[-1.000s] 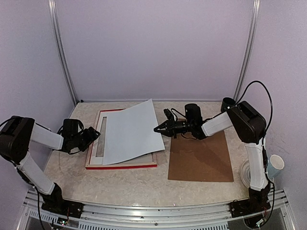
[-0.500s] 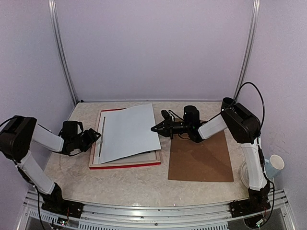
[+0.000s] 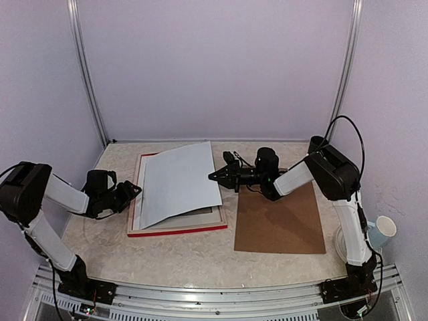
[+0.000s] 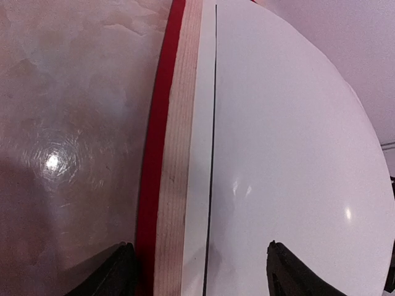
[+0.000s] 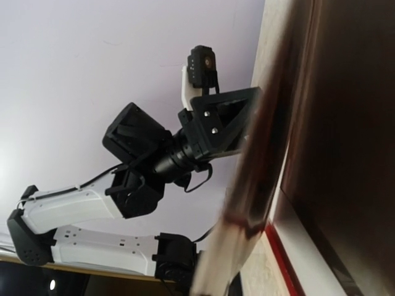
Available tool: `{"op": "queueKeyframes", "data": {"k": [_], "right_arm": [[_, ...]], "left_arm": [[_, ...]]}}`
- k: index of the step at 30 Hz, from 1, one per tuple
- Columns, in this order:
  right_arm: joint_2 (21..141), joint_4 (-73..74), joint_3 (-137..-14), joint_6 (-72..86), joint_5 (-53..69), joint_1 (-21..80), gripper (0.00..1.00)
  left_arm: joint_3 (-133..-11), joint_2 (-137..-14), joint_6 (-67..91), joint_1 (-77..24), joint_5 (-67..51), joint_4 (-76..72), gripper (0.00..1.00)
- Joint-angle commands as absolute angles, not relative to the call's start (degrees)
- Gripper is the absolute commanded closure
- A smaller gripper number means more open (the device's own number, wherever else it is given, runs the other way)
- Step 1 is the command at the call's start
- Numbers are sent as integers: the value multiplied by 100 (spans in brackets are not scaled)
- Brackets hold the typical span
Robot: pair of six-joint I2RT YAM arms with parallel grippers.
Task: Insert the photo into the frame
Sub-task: Place the photo on the mat board.
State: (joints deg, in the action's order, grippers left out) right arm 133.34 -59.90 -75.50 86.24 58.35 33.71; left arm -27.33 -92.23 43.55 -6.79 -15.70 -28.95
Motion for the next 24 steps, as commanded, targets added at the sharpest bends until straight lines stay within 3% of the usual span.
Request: {"op": "queueKeyframes", "data": {"k": [1, 5, 15, 24], "right_arm": [[13518, -6289, -7789, 8779, 5988, 3500, 94], [13568, -6370, -7836, 8859, 6023, 3524, 90], [13704, -6105, -8147, 8803, 6110, 3524, 66], [13812, -4430, -8740, 7888, 6159, 3524, 68]], "left_arm": [[-2640, -9305, 4411, -677, -1782, -2989, 29], [-2637, -9325, 4422, -677, -1810, -3023, 30], [-2581, -9323, 4423, -677, -1839, -3087, 30], [-2572, -9378, 4403, -677, -1871, -3155, 30]]}}
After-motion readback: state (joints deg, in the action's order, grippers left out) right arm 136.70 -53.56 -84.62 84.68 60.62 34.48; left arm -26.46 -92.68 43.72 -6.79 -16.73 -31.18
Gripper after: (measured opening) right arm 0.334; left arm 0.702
